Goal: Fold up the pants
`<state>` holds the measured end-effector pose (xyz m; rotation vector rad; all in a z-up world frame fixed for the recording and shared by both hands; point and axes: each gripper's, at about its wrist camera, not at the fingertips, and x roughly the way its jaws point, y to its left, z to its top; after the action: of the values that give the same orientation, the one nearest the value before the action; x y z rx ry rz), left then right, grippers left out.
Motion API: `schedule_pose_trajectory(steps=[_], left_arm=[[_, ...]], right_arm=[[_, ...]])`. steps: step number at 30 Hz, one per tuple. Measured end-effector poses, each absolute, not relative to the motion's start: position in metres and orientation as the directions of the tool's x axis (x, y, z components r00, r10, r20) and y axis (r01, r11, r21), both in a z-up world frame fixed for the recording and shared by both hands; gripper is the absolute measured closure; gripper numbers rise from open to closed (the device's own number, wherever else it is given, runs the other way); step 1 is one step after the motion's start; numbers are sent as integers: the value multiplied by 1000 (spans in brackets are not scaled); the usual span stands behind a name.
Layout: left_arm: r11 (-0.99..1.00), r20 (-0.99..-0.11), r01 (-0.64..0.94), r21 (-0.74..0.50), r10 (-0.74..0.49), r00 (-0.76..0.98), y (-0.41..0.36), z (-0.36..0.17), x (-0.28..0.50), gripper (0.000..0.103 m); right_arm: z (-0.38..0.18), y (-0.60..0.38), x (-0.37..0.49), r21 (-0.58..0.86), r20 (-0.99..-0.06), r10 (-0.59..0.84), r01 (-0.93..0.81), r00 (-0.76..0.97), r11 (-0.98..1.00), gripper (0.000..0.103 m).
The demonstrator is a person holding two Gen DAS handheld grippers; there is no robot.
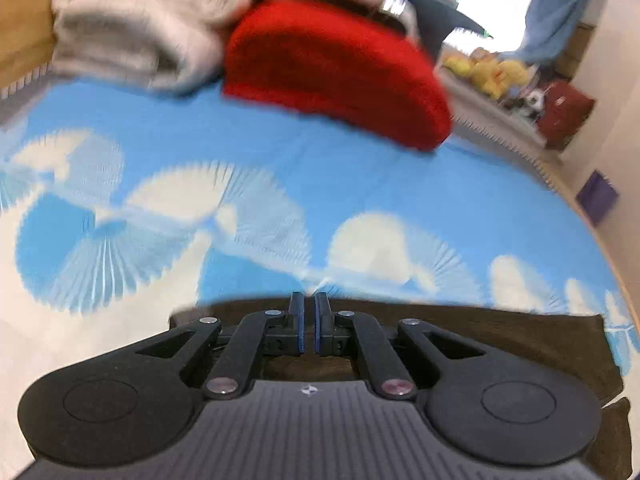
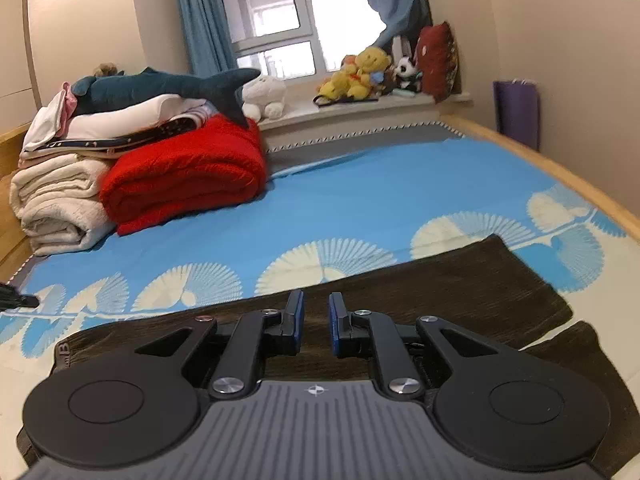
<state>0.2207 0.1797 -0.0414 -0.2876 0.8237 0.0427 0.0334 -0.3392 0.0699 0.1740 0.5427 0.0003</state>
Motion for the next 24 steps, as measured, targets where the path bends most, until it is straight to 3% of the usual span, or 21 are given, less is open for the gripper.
schedule_pose_trajectory(steps=[3,6,10,11,17,18,21,22,24], left_arm=[[970,-773,-166,-178,-33,634,182,-72,243,100],[969,-765,-166,-184,-35,643,186,-85,263,87],[981,-766,-155,-116,11,643,182,-102,287,24],[984,-766,-150,-94,25,643,181,-108,292,20],[993,-809,-107,-54,19,588,180,-142,315,24],[996,-817,-88,-26,30,576,177,-146,316,31],[1000,-811,11,21,11,585,165,-146,311,87],[999,-809,31,27,4,588,161,-143,309,95],[996,-797,48,76,32,604,154,-131,302,99]], right_arm=[[67,-342,40,185,-535,68,39,842,982,89],[68,-341,43,156,-534,66,21,843,988,89],[63,-346,46,137,-548,59,20,834,990,89],[61,-346,47,129,-556,54,22,829,991,89],[52,-353,52,85,-589,21,36,808,996,89],[51,-354,52,81,-591,17,38,807,996,89],[50,-357,52,69,-596,0,52,803,996,89],[49,-359,52,67,-597,-5,56,802,996,89],[47,-362,52,64,-605,-17,70,796,996,89]])
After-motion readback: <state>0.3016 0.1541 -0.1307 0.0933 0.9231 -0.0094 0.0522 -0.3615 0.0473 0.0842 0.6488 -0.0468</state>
